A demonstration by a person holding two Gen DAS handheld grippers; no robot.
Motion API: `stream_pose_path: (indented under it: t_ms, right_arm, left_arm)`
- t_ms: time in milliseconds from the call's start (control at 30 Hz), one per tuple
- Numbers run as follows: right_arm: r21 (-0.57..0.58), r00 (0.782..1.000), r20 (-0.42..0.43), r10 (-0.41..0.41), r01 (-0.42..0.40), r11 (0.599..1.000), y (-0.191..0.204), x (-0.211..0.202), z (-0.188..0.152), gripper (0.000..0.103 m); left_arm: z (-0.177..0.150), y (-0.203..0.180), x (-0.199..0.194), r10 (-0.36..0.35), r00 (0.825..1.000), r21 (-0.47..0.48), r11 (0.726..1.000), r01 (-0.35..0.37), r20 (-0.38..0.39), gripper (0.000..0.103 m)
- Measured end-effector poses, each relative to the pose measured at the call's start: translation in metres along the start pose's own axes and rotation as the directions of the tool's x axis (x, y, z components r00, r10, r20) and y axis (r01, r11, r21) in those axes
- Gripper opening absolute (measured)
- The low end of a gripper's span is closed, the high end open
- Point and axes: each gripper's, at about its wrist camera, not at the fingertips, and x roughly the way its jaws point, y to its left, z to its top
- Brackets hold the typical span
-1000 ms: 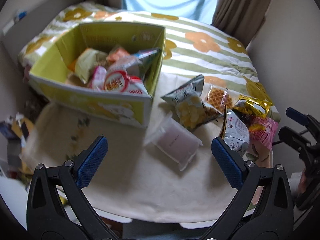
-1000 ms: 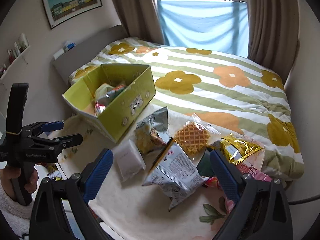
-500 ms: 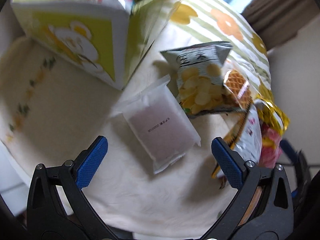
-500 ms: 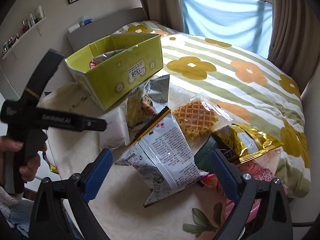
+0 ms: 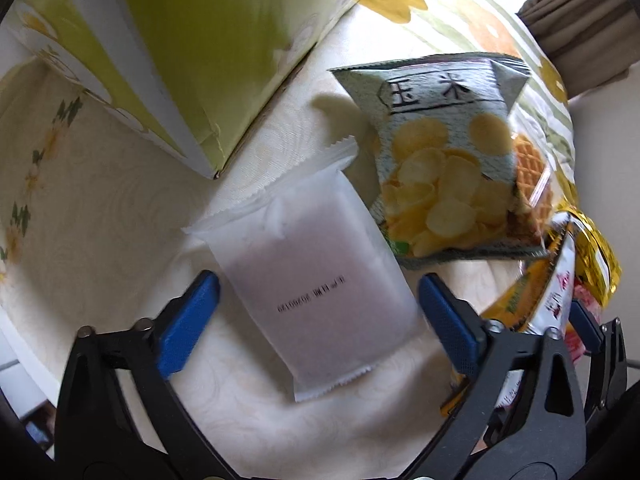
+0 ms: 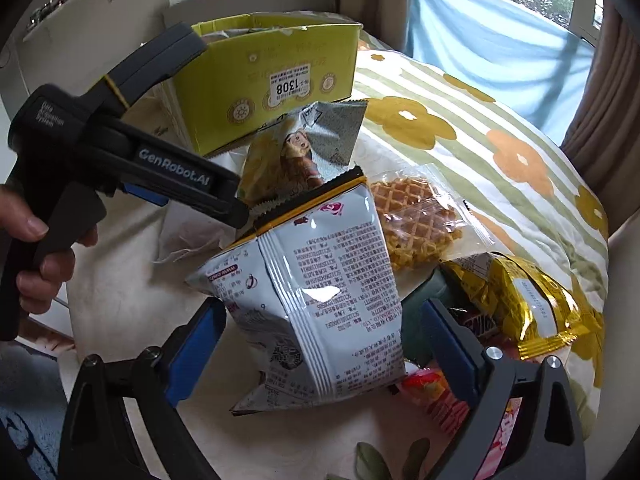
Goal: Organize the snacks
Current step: 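Grasp the white pouch with left tool while right tool grasps white chips bag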
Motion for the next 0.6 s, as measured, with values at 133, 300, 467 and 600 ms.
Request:
stream_pose_path:
  t_ms: [133, 300, 467, 600]
  right_arm:
    - [-0.002, 1.0, -0.008, 0.013, -0.013, 1.0, -0.002, 0.006, -0.001, 0.096]
    - [-0.007, 1.0, -0.025, 0.016, -0.016, 1.0, -0.002, 0.012, 0.0, 0.096]
    - [-0.012, 0.999, -0.041, 0.028, -0.029, 1.0, -0.001, 0.018, 0.003, 0.096]
    - [-0.014, 0.997, -0.06, 0.038, -0.038, 0.999, 0.003, 0.027, 0.006, 0.096]
  left_arm:
    - [0.003, -0.002, 0.002, 0.025, 1.0, 0.022, 0.999, -0.025, 0.009, 0.086]
    - [0.003, -0.001, 0.0, 0.014, 1.0, 0.032, 0.999, -0.015, 0.014, 0.082]
    - [0.003, 0.005, -0.005, -0.002, 1.0, 0.043, 0.999, 0.001, 0.007, 0.078]
    - [-0.002, 0.005, -0.009, -0.009, 1.0, 0.051, 0.999, 0.009, -0.001, 0.077]
